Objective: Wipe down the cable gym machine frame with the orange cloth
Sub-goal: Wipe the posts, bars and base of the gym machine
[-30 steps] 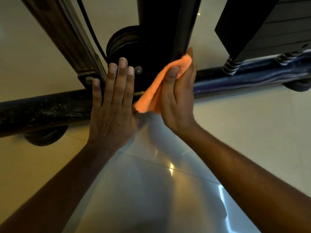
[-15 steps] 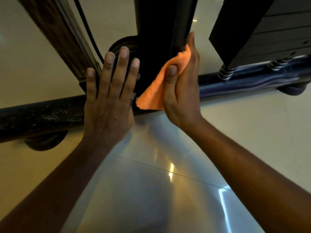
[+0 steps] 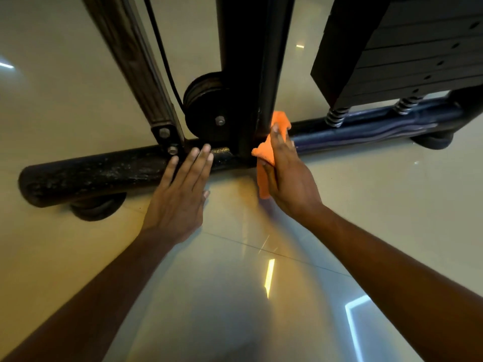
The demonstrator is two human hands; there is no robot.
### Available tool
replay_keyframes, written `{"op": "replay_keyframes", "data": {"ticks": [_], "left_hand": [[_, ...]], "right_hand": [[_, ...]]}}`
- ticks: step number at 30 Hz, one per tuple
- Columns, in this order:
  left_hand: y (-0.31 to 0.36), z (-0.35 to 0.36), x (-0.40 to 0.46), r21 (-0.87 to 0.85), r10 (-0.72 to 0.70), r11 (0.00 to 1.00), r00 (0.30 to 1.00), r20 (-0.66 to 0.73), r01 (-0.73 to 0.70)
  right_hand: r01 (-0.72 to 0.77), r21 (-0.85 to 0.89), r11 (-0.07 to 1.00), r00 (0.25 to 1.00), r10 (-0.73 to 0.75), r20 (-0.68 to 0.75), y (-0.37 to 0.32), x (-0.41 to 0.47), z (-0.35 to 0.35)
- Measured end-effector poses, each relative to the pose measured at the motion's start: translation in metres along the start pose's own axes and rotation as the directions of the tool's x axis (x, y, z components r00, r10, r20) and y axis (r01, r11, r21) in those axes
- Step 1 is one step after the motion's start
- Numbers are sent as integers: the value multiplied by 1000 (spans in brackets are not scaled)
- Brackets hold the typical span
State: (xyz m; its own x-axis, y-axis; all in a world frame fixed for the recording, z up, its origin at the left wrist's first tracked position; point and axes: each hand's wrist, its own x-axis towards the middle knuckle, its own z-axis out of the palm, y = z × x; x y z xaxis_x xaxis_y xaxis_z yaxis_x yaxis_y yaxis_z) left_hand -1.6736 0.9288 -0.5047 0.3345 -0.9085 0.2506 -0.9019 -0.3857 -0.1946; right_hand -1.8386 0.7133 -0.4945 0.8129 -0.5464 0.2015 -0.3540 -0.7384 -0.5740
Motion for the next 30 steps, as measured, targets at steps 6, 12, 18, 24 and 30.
{"op": "replay_keyframes", "data": {"ticks": [6,12,18,24,30], "left_hand": [[-10,-21,-37,-149,19,989,994,107,-3],[-31,-71,-55,-358,-192,904,971,146,232],[-46,-108,-63,-431,-335,827,932,139,362],[-55,-116,-61,-468,-363,786,914,179,404],[-62,-105,-40,-523,-402,742,903,154,420]], "right_hand": [[-97,122,988,995,98,-3,-23,-33,-19],[3,243,970,998,13,-64,-69,-38,-28],[-69,336,940,996,42,85,-116,-40,-38],[-115,302,946,974,48,220,-119,-30,-46],[-8,209,978,998,-5,59,-116,-17,-37]]}}
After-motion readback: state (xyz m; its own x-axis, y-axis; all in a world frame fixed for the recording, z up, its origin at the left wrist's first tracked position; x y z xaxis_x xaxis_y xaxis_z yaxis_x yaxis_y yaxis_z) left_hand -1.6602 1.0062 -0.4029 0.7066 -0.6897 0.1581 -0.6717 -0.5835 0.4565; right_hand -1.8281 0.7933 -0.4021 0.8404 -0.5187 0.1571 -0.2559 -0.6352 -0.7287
